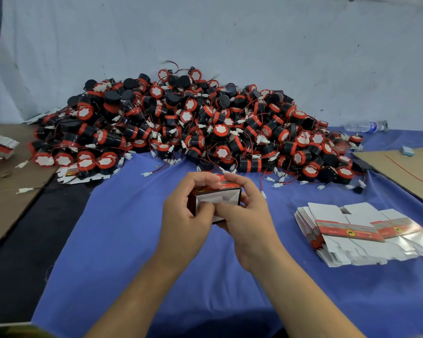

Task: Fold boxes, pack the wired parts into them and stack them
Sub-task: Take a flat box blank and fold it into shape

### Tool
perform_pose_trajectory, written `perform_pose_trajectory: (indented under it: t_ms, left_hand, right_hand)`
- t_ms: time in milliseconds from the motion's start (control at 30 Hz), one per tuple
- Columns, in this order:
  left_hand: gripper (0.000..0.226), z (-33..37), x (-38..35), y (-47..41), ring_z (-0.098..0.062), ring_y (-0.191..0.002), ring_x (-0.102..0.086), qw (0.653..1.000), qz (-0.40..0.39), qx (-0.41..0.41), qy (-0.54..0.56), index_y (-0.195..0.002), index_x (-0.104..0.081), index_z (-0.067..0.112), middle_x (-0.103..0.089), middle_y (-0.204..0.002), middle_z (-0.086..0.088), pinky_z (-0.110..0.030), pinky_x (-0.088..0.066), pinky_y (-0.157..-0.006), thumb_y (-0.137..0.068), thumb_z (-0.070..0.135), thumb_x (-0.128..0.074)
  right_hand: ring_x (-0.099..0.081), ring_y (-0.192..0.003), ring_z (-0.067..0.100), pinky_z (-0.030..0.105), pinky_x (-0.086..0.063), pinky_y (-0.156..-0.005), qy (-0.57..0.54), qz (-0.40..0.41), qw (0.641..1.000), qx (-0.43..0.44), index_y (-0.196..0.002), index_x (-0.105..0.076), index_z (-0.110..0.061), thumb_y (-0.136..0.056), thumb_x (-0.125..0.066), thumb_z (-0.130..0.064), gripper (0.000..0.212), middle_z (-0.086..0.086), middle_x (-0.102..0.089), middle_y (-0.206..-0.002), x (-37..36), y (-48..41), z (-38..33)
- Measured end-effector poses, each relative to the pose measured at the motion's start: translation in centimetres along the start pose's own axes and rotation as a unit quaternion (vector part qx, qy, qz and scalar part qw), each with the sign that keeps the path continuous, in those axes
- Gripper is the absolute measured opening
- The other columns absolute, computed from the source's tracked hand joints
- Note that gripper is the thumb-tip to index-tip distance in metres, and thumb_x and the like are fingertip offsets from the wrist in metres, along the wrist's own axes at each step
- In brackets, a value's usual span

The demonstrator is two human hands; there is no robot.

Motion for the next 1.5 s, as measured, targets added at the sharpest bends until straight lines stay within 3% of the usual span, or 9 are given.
perform_pose_trajectory:
  t_ms: [167, 467, 600, 700, 900, 1033, 1333, 1433, 1500]
  left_hand:
    - [0.045, -0.2, 0.4, 0.5, -0.017, -0.102, -0.069, 0.999, 0.051, -0.006, 0.000, -0.097, -0.067, 0.018, -0.070, -0.098, 0.008, -0.038, -0.061, -0.080, -0.074, -0.016, -0.049]
    - [0.048, 0.4, 1.3, 1.2, -0.014, -0.094, -0.068, 0.992, 0.125, -0.032, -0.012, -0.092, -0.066, 0.031, -0.070, -0.093, 0.012, -0.017, -0.052, -0.076, -0.082, -0.014, -0.053]
    - [0.042, -0.3, 1.5, 1.1, -0.016, -0.095, -0.069, 0.990, 0.128, 0.011, 0.062, -0.098, -0.067, 0.024, -0.071, -0.098, 0.007, -0.024, -0.055, -0.077, -0.079, -0.009, -0.048]
    - [0.037, -0.7, 1.0, 1.2, -0.018, -0.098, -0.068, 0.988, 0.107, 0.047, 0.101, -0.102, -0.068, 0.027, -0.071, -0.104, 0.005, -0.026, -0.055, -0.078, -0.086, -0.002, -0.050]
    - [0.036, -0.8, 0.3, 2.0, -0.021, -0.102, -0.067, 0.991, 0.099, 0.056, 0.073, -0.107, -0.065, 0.032, -0.069, -0.109, 0.006, -0.028, -0.057, -0.076, -0.092, 0.004, -0.049]
    - [0.036, -1.3, 0.4, 2.4, -0.020, -0.103, -0.065, 0.989, 0.110, 0.063, 0.077, -0.111, -0.064, 0.030, -0.066, -0.113, 0.005, -0.029, -0.056, -0.078, -0.093, 0.005, -0.045]
    - [0.036, -2.9, -0.8, 2.7, -0.004, -0.109, -0.064, 0.991, 0.002, 0.099, 0.086, -0.131, -0.053, 0.034, -0.065, -0.117, 0.017, -0.014, -0.050, -0.086, -0.107, 0.015, -0.034]
    - [0.043, -4.8, -0.9, 2.5, -0.011, -0.113, -0.064, 0.979, -0.083, 0.172, 0.075, -0.137, -0.048, 0.047, -0.067, -0.120, 0.009, -0.020, -0.052, -0.093, -0.108, 0.015, -0.039]
    - [0.040, -5.7, -0.5, 2.4, -0.009, -0.122, -0.058, 0.972, -0.126, 0.191, 0.047, -0.137, -0.052, 0.036, -0.065, -0.126, 0.012, -0.019, -0.049, -0.098, -0.100, 0.023, -0.057]
  right_hand:
    - [-0.072, -0.100, 0.034, 0.050, -0.060, -0.088, -0.014, 0.033, 0.999, -0.011, -0.114, -0.067, -0.028, -0.076, -0.060, 0.018, 0.060, 0.016, -0.069, -0.113, 0.1, 0.3, 0.5]
    - [-0.070, -0.109, 0.029, 0.046, -0.055, -0.100, -0.083, 0.058, 0.993, -0.062, -0.133, -0.050, -0.037, -0.081, -0.067, 0.009, 0.071, 0.013, -0.066, -0.127, 0.3, 0.5, 1.8]
    - [-0.065, -0.118, 0.034, 0.044, -0.049, -0.108, -0.142, -0.021, 0.984, -0.102, -0.143, -0.047, -0.014, -0.088, -0.062, 0.004, 0.060, 0.020, -0.067, -0.126, -0.7, 0.6, 2.8]
    - [-0.064, -0.106, 0.033, 0.044, -0.049, -0.102, -0.162, -0.016, 0.984, -0.073, -0.142, -0.047, -0.008, -0.089, -0.057, 0.005, 0.055, 0.027, -0.063, -0.126, -0.6, 0.5, 2.5]
    - [-0.069, -0.078, 0.023, 0.034, -0.058, -0.063, -0.137, 0.060, 0.988, -0.026, -0.128, -0.049, -0.034, -0.085, -0.064, 0.000, 0.057, 0.012, -0.073, -0.103, 0.3, 0.6, 2.8]
    - [-0.067, -0.079, 0.026, 0.039, -0.055, -0.067, -0.156, 0.035, 0.987, -0.021, -0.132, -0.047, -0.035, -0.080, -0.071, -0.005, 0.064, 0.015, -0.072, -0.099, 0.2, 0.7, 3.0]
    - [-0.068, -0.109, 0.031, 0.042, -0.058, -0.086, -0.171, -0.084, 0.982, -0.007, -0.146, -0.039, -0.041, -0.079, -0.081, -0.019, 0.082, 0.012, -0.069, -0.126, 0.0, 1.2, 2.4]
    - [-0.070, -0.103, 0.029, 0.041, -0.060, -0.083, -0.061, -0.079, 0.994, 0.049, -0.148, -0.031, -0.049, -0.080, -0.079, -0.010, 0.092, 0.015, -0.072, -0.116, 0.7, 1.4, 1.2]
    - [-0.072, -0.090, 0.022, 0.036, -0.061, -0.076, 0.092, -0.068, 0.987, 0.116, -0.151, -0.021, -0.052, -0.088, -0.075, -0.004, 0.096, 0.010, -0.073, -0.105, 1.1, 1.5, 0.0]
Point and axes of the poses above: each hand's wrist, its own y-axis away from the middle knuckle, its own x-axis out of the back of the hand, z = x × y, the point moved 9 cm from there along -y, towards the middle knuckle
